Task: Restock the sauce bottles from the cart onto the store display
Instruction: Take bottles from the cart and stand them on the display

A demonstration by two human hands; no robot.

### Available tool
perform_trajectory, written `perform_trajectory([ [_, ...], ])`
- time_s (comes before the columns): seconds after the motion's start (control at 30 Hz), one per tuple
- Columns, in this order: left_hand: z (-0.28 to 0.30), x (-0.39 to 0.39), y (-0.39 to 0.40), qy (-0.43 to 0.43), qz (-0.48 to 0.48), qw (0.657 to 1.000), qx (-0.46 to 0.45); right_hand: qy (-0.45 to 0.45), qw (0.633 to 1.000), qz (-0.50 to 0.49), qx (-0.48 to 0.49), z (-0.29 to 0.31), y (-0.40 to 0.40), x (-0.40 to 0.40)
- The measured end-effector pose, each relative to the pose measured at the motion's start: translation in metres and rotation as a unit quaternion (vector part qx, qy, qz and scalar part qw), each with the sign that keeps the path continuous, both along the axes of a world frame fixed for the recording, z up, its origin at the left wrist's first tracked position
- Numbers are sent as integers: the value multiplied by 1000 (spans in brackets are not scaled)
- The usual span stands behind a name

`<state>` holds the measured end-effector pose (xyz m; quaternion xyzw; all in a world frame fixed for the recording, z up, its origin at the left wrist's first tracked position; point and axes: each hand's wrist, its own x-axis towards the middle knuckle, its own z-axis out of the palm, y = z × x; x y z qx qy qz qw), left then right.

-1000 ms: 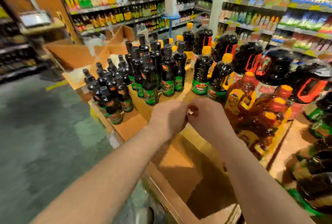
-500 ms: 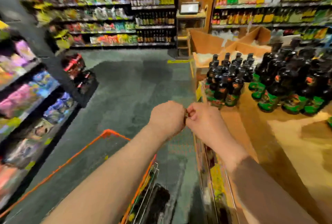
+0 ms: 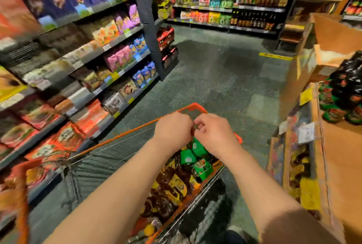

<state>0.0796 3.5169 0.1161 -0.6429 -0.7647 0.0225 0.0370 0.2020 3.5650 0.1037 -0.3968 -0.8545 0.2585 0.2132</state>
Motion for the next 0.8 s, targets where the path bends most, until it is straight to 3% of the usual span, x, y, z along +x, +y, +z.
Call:
perform_trajectory([
  [0.37,-54,-97,-108,-73,177,981,-38,-93,983,156,9,-51,-63,-110],
  [0.8,-135,-165,-137,-111,282,951,-61,-200,964,175,-22,-147,-58,-176],
])
